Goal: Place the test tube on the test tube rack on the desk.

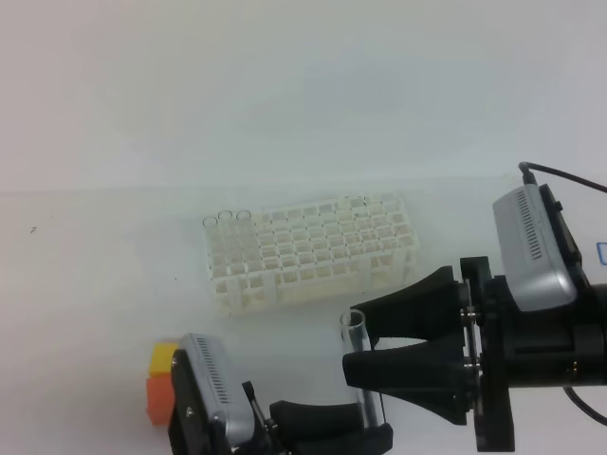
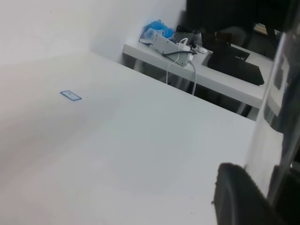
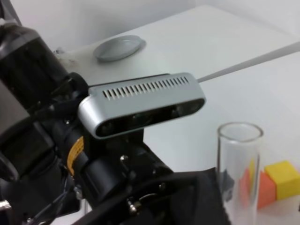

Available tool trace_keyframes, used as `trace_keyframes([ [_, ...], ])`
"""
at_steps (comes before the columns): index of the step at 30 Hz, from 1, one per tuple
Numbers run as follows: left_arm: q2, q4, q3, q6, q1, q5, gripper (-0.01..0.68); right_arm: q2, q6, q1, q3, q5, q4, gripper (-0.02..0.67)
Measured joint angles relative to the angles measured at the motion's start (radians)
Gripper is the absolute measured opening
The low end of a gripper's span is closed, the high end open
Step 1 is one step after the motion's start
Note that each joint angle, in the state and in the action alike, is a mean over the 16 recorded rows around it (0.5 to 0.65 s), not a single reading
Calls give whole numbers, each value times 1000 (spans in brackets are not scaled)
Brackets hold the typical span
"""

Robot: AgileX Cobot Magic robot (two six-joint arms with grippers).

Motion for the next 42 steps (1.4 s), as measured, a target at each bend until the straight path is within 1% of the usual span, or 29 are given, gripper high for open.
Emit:
trace_keyframes([
  [3, 0, 4, 0, -5, 0, 11, 106, 4, 0, 0, 0, 6, 0, 376],
  [5, 0, 6, 0, -10, 0, 18, 106, 7, 0, 0, 0, 12, 0, 355],
  [7, 0, 6, 0, -17, 0, 25, 106, 10, -1, 0, 0, 20, 0, 323],
  [11, 0, 2, 0, -32, 0, 37, 77, 16, -6, 0, 0, 36, -1, 258],
  [14, 0, -7, 1, -41, 0, 42, 71, 18, -10, 0, 0, 43, -1, 209],
  [17, 0, -20, 1, -61, 0, 47, 72, 19, -13, 0, -1, 44, 0, 165],
  [20, 0, -41, 1, -102, 0, 52, 90, 20, -14, 0, -1, 40, 4, 135],
  [23, 0, -65, 1, -152, 0, 55, 126, 21, -13, 0, -2, 34, 11, 130],
  [27, 0, -88, 2, -226, 0, 55, 239, 22, -10, 0, -4, 27, 20, 129],
  [31, 0, -97, 6, -300, 0, 45, 337, 15, -7, -1, -7, 21, 25, 129],
  [34, 0, -99, 15, -337, 0, 34, 392, 1, -6, -7, -15, 15, 24, 129],
  [35, 0, -98, 19, -344, 0, 31, 396, -7, -7, -10, -20, 12, 23, 128],
  [36, 0, -97, 23, -349, 0, 27, 392, -15, -7, -13, -25, 7, 22, 128],
  [38, 0, -96, 32, -350, 0, 20, 362, -35, -8, -21, -37, -10, 18, 128],
  [42, 0, -92, 49, -318, 0, 1, 264, -87, -9, -39, -64, -71, 10, 128],
])
